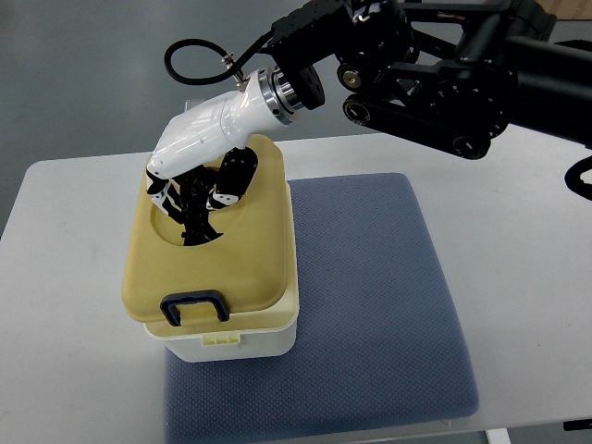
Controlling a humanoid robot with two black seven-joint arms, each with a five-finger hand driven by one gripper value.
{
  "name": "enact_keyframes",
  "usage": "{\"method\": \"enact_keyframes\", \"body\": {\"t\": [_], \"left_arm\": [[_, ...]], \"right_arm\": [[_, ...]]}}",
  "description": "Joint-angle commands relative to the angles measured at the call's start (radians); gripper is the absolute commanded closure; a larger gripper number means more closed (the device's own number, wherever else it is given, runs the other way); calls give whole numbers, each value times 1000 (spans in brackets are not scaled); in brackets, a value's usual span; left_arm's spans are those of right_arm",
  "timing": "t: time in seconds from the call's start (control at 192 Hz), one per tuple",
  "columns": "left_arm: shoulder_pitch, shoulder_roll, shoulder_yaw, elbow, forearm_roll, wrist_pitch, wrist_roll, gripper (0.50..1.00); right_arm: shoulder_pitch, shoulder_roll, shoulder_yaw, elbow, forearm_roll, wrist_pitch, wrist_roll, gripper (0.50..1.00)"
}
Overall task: Open white storage box with right hand
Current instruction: 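Lift the yellow lid off the box with the right hand, then lower the yellow lid onto the mat beside the box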
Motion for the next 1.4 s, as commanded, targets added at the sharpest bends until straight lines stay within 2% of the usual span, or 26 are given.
{"method": "enact_keyframes", "body": {"t": [0.0, 0.334, 0.449, 0.705, 0.971, 1.232, 1.394], "left_arm": [[0, 0, 0, 0, 0, 0, 0, 500], [0, 0, 0, 0, 0, 0, 0, 500], [0, 0, 0, 0, 0, 0, 0, 500], [0, 0, 0, 0, 0, 0, 0, 500], [0, 0, 0, 0, 0, 0, 0, 500], [0, 0, 0, 0, 0, 0, -1, 500], [0, 0, 0, 0, 0, 2, 0, 500]], "right_arm": [[0, -14, 30, -21, 0, 0, 2, 1000], [-51, -180, 93, -37, 14, -15, 0, 1000], [-75, -263, 94, -70, 15, -47, 2, 1000], [-198, -373, 94, -143, 15, -133, 2, 1000], [-321, -411, 94, -220, 52, -242, 2, 1000], [-397, -419, 94, -287, 104, -276, 5, 996], [-447, -419, 94, -292, 106, -297, 5, 996]]}}
